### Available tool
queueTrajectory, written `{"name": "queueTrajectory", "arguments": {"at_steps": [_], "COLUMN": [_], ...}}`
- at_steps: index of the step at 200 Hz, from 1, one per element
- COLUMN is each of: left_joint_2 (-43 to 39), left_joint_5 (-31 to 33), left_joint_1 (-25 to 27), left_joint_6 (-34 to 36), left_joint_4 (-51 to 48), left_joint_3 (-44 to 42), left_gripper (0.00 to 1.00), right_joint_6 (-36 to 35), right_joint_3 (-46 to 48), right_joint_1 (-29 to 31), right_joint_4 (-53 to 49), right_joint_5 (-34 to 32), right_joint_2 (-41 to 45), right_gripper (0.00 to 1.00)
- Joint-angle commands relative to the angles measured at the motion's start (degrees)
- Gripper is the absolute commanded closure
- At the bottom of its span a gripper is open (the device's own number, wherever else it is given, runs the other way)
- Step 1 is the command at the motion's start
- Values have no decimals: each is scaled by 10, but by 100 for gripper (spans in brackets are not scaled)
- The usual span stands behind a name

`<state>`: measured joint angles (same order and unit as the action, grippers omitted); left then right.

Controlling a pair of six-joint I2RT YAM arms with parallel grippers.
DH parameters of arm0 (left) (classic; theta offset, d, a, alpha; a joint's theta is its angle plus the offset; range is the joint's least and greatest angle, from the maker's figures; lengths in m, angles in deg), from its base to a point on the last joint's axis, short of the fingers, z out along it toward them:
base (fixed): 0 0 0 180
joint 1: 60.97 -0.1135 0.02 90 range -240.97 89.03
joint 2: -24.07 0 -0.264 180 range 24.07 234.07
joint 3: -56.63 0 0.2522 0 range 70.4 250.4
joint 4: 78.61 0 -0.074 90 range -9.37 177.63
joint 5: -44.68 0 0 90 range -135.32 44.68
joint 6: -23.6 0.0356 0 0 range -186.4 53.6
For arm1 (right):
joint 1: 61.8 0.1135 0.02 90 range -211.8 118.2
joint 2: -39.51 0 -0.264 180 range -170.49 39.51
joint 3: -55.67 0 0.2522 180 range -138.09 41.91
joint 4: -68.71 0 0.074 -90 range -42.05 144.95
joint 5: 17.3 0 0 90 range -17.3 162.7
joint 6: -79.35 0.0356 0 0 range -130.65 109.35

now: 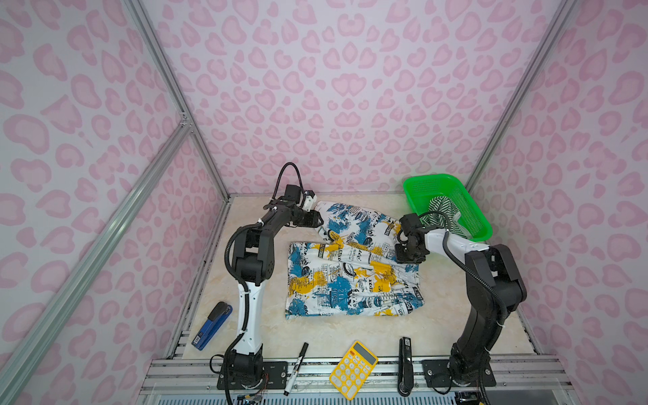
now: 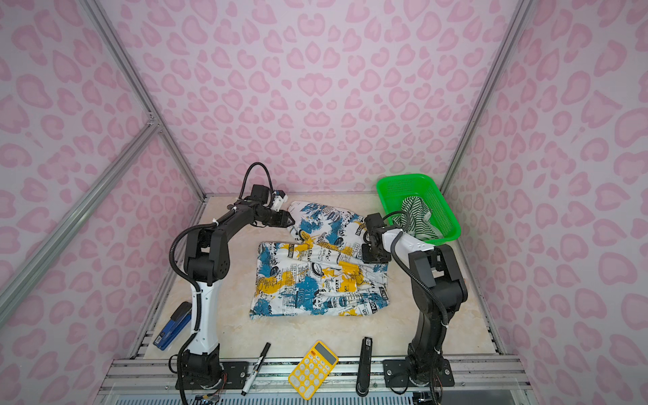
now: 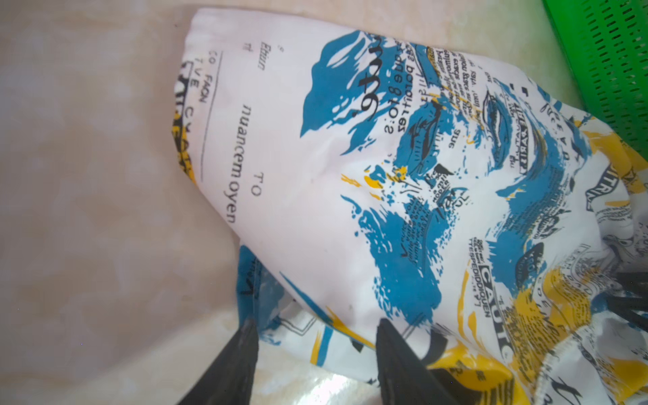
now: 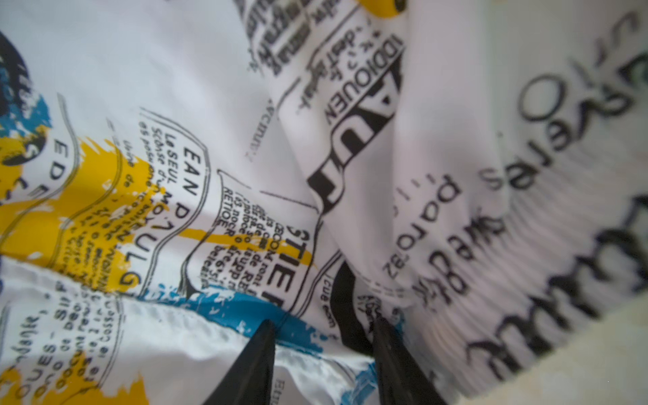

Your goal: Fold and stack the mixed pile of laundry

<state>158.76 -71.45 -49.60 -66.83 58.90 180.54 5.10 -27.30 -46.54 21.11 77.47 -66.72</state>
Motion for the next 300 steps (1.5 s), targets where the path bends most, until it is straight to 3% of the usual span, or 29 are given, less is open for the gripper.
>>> {"name": "queueTrajectory", "arguments": {"at_steps": [1, 21, 50, 67, 109, 134, 142, 166, 184, 207, 229, 270, 300], "left_joint_2": [15, 35, 57, 63, 72, 73, 73, 67, 45, -1, -59, -115, -153], "left_joint_5": [24, 27, 34, 27, -106, -127, -125, -127, -108, -92, -125, -144, -90], "left_joint_1": [0, 0, 0, 0, 0, 0, -1, -8, -19, -50, -87, -118, -118], "left_joint_6": [-1, -1, -6, -5, 23, 34, 34, 14, -21, -72, -100, -57, -68], "left_joint_4": [-9, -35, -67, -73, -111, -128, -128, -115, -83, -33, 13, -26, 12], "left_joint_3": [24, 54, 88, 91, 94, 91, 90, 84, 65, 30, -19, -52, -119], "left_gripper": [43, 46, 59, 59, 58, 60, 63, 87, 97, 97, 93, 77, 78], "right_joint_6": [5, 5, 3, 2, 7, 8, 9, 7, 7, 8, 8, 12, 13], "right_joint_3": [5, 8, 12, 14, 8, 3, 1, 3, 6, 8, 7, 3, -2], "right_joint_1": [-2, -3, -6, -12, -18, -18, -18, -19, -20, -23, -29, -28, -24], "right_joint_4": [6, 6, 5, 7, 14, 15, 15, 15, 17, 17, 17, 17, 12], "right_joint_5": [7, 8, 7, 8, 19, 22, 22, 20, 19, 16, 12, 13, 12], "right_joint_2": [-5, -3, 1, 0, -17, -22, -22, -20, -20, -23, -30, -46, -50], "right_gripper": [54, 54, 54, 54, 55, 55, 55, 55, 56, 56, 58, 60, 60]}}
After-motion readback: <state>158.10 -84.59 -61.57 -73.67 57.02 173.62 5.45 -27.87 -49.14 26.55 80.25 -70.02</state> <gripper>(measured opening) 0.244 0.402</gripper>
